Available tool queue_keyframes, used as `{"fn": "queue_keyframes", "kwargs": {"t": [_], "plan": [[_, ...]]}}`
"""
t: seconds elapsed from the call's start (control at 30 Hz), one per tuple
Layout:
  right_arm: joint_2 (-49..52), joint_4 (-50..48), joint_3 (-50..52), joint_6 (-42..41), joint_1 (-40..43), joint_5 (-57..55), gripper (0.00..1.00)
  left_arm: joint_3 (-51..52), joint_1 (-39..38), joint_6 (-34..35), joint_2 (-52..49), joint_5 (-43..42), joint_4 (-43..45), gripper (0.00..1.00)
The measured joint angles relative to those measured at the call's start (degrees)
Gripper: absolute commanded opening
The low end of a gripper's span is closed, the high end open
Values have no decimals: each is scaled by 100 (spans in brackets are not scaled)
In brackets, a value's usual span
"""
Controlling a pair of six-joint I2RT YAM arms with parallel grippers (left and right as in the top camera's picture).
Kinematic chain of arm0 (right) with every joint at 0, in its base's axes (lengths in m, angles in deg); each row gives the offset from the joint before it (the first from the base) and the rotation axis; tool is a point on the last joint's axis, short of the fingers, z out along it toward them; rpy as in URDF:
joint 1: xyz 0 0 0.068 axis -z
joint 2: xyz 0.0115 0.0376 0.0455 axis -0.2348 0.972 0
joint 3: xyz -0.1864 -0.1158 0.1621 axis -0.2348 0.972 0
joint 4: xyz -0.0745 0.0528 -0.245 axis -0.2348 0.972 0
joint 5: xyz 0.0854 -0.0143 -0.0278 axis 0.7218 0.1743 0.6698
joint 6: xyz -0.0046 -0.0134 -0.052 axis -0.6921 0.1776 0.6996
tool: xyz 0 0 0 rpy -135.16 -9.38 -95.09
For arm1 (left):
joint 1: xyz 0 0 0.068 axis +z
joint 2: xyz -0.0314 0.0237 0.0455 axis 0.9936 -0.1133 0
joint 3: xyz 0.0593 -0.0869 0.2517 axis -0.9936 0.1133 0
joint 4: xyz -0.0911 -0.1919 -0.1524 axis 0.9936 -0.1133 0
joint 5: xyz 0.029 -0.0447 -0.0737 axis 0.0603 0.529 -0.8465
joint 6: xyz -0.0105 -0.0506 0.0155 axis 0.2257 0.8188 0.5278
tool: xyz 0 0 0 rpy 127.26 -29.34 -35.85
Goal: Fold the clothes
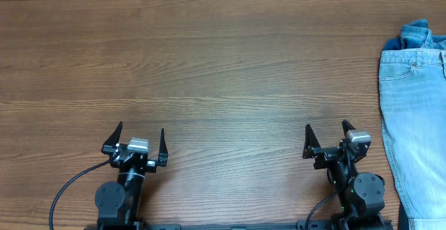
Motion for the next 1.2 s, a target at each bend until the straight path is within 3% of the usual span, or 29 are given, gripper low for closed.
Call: {"fn": "queue_keyframes", "kwargs": {"t": [0.23, 0.37, 0.53, 0.67, 0.77, 1.07, 1.2], "plan": [[15, -518, 0, -114, -2, 319, 100, 0, 0, 0, 0, 0, 0, 100], [13, -1513, -13, -337, -4, 890, 100, 0, 0, -2, 0, 0, -2, 100], [22, -1259, -682, -763, -4, 874, 100, 0, 0, 0, 0, 0, 0, 100], [442, -767, -1899, -861, -4, 345, 100, 0, 0, 0, 0, 0, 0, 100], [1307, -437, -3108, -890, -4, -214, 100, 0, 0, 0, 0, 2, -7, 100], [5154, 2319, -7667, -391, -4, -1768, 100, 0, 0, -2, 0, 24, -7, 100], [6494, 3449, -9186, -280, -2, -2785, 100, 0, 0, -4, 0, 22, -4, 100]]}}
